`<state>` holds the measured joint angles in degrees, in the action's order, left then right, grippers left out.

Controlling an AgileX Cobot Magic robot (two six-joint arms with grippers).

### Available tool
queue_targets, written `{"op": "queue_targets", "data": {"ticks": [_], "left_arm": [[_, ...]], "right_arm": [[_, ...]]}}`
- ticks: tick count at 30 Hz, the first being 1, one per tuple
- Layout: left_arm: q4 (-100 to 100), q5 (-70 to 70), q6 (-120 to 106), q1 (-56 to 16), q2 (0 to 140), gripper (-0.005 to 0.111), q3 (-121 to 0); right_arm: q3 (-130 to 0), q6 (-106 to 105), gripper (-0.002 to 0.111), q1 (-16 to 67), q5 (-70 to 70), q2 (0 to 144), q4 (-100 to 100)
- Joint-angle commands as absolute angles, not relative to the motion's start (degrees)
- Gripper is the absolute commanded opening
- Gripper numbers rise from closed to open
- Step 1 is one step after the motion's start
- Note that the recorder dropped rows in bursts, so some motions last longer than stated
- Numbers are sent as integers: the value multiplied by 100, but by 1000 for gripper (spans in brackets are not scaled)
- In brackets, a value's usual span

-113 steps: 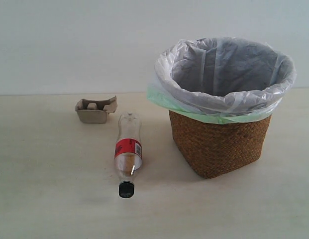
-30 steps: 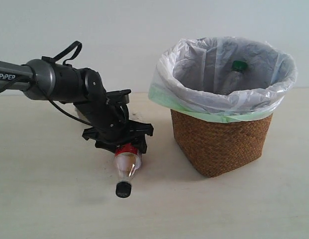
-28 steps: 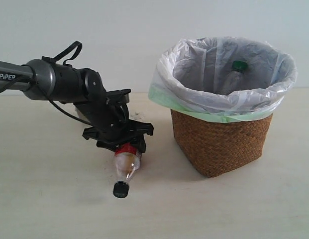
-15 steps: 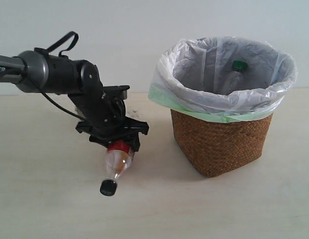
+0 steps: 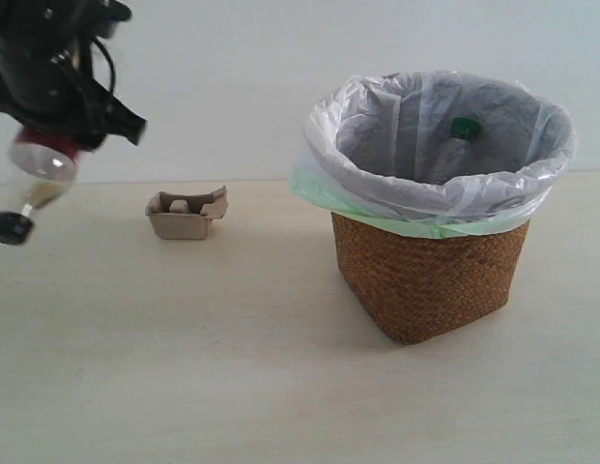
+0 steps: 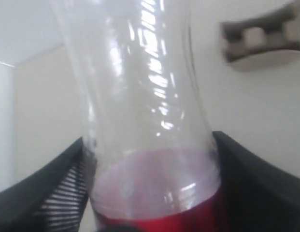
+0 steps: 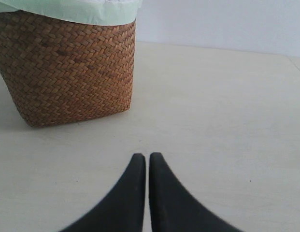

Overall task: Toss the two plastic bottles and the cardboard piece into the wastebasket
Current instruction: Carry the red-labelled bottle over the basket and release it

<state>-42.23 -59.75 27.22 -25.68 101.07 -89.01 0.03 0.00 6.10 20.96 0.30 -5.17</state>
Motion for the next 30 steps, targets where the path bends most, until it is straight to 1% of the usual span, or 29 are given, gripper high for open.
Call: {"op": "queue_targets", "data": {"ticks": [1, 4, 8, 12, 14, 16, 18, 20, 22, 24, 25, 26, 28, 29, 30], "left_arm": [[-5516, -6470, 2975, -2570, 9618, 4, -8935], [-5892, -6607, 3005, -2529, 9419, 4, -8935], [-5836, -6704, 3092, -2428, 9361, 4, -8935], [-5116, -6465, 3092, -2229, 9361, 4, -8912], [-4441, -6080, 3092, -2117, 9361, 4, -8813], [-3245, -5408, 2989, -2023, 9405, 4, -8574], [-1631, -4669, 2184, -2003, 9526, 4, -8318], [676, -4082, 415, -2003, 9731, 4, -8200], [3040, -3920, -1706, -2043, 9861, 4, -8323], [5218, -3903, -3064, -2096, 9890, 5, -8572], [6368, -4019, -3736, -2145, 9903, 10, -8744], [7332, -4190, -4350, -2207, 9930, 19, -8949], [8133, -4163, -4701, -2379, 10013, 47, -9314], [8093, -3887, -4498, -2553, 10096, 70, -9599], [7905, -3665, -4319, -2681, 10199, 84, -9775]], "right_arm": [[0, 0, 0, 579, 2071, 0, -522], [0, 0, 0, 579, 2071, 0, -522], [0, 0, 0, 579, 2071, 0, -522], [0, 0, 0, 579, 2071, 0, -522], [0, 0, 0, 579, 2071, 0, -522], [0, 0, 0, 579, 2071, 0, -522], [0, 0, 0, 579, 2071, 0, -522], [0, 0, 0, 579, 2071, 0, -522], [0, 0, 0, 579, 2071, 0, -522], [0, 0, 0, 579, 2071, 0, -522], [0, 0, 0, 579, 2071, 0, -522], [0, 0, 0, 579, 2071, 0, -522], [0, 0, 0, 579, 2071, 0, -522], [0, 0, 0, 579, 2071, 0, -522], [0, 0, 0, 579, 2071, 0, -522]]}}
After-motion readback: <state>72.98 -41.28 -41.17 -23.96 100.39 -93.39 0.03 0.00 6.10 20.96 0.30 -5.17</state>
